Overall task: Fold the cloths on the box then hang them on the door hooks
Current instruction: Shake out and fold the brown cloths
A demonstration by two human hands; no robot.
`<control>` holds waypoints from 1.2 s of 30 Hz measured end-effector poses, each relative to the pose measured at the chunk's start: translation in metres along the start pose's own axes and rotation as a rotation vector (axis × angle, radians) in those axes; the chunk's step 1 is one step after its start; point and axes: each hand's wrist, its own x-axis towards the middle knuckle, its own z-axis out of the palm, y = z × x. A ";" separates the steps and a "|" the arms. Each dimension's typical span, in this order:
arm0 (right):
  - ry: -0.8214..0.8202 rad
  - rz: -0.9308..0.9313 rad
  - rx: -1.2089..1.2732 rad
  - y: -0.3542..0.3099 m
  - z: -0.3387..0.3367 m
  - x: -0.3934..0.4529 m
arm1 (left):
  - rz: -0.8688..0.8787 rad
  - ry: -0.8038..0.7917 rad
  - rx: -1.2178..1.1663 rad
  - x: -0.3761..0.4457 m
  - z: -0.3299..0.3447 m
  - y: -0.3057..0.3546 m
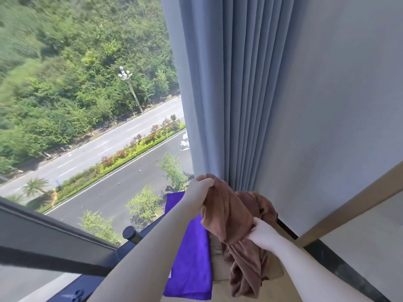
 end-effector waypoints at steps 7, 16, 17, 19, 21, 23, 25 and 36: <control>0.292 -0.237 0.090 -0.040 -0.013 -0.011 | 0.120 -0.006 -0.015 -0.015 -0.004 0.040; 0.618 -0.448 0.297 -0.101 -0.043 -0.043 | 0.196 -0.027 0.131 -0.028 -0.015 0.072; 0.613 -0.451 0.324 -0.108 -0.047 -0.045 | 0.172 -0.056 0.168 -0.031 -0.016 0.073; 0.579 -0.471 0.369 -0.121 -0.055 -0.049 | 0.112 -0.120 0.274 -0.037 -0.020 0.076; 0.545 -0.514 0.370 -0.133 -0.062 -0.054 | 0.099 -0.147 0.465 -0.042 -0.023 0.078; 0.527 -0.546 0.371 -0.144 -0.069 -0.062 | 0.148 -0.135 0.637 -0.047 -0.024 0.082; 0.540 -0.581 0.361 -0.155 -0.077 -0.069 | 0.206 -0.104 0.729 -0.052 -0.022 0.088; 0.675 -0.804 0.438 -0.205 -0.103 -0.119 | 0.553 -0.367 0.449 -0.096 0.006 0.126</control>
